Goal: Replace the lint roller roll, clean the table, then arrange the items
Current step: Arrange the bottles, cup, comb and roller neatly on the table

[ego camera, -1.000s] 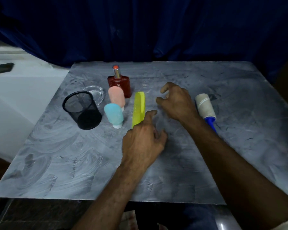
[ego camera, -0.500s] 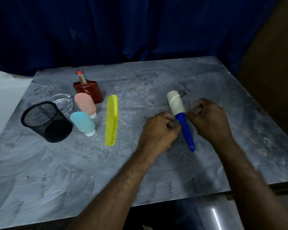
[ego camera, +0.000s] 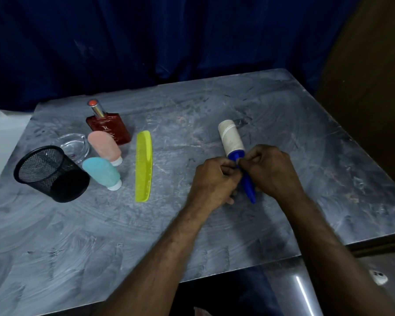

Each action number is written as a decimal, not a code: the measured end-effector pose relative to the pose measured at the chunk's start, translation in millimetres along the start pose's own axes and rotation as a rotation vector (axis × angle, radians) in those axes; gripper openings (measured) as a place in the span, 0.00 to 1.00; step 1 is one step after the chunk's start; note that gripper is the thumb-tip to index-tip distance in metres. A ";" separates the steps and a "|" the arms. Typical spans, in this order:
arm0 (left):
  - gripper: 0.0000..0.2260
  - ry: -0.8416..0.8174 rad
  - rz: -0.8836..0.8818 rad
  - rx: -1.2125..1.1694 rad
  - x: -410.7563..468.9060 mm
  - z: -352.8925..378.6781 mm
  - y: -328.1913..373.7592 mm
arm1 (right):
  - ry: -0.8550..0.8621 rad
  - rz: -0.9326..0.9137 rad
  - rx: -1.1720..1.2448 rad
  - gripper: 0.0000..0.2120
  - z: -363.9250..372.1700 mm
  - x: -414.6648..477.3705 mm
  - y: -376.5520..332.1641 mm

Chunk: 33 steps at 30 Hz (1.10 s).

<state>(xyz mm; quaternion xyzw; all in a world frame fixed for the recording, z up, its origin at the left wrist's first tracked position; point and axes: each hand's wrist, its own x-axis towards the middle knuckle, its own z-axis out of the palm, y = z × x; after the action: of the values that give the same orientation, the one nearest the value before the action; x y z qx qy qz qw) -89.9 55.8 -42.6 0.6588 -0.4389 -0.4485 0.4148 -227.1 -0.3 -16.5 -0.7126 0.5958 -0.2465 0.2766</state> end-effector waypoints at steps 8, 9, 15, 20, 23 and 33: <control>0.09 0.051 0.101 -0.115 -12.6 -13.2 -5.5 | -0.084 0.002 0.249 0.06 3.5 1.3 -14.0; 0.09 0.080 0.123 -0.142 -14.8 -17.4 -5.2 | -0.090 -0.023 0.284 0.06 4.2 1.5 -19.7; 0.11 0.242 0.225 -0.214 -27.8 -61.1 0.6 | -0.137 -0.164 0.438 0.04 23.0 6.3 -68.1; 0.13 0.336 0.183 -0.164 -37.2 -98.0 -6.2 | -0.219 -0.172 0.483 0.05 58.0 7.1 -97.5; 0.15 0.342 0.124 -0.130 -39.8 -107.9 -17.9 | -0.251 -0.115 0.466 0.06 78.1 3.9 -100.7; 0.17 0.340 0.096 0.102 -36.6 -111.1 -47.2 | -0.306 -0.016 0.379 0.09 104.1 -3.0 -93.2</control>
<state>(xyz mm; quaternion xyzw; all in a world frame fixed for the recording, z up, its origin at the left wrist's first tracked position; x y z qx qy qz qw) 18.2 120.4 -50.5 0.7236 -0.4157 -0.2876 0.4700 -90.3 25.9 -27.9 -0.6819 0.4843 -0.2453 0.4902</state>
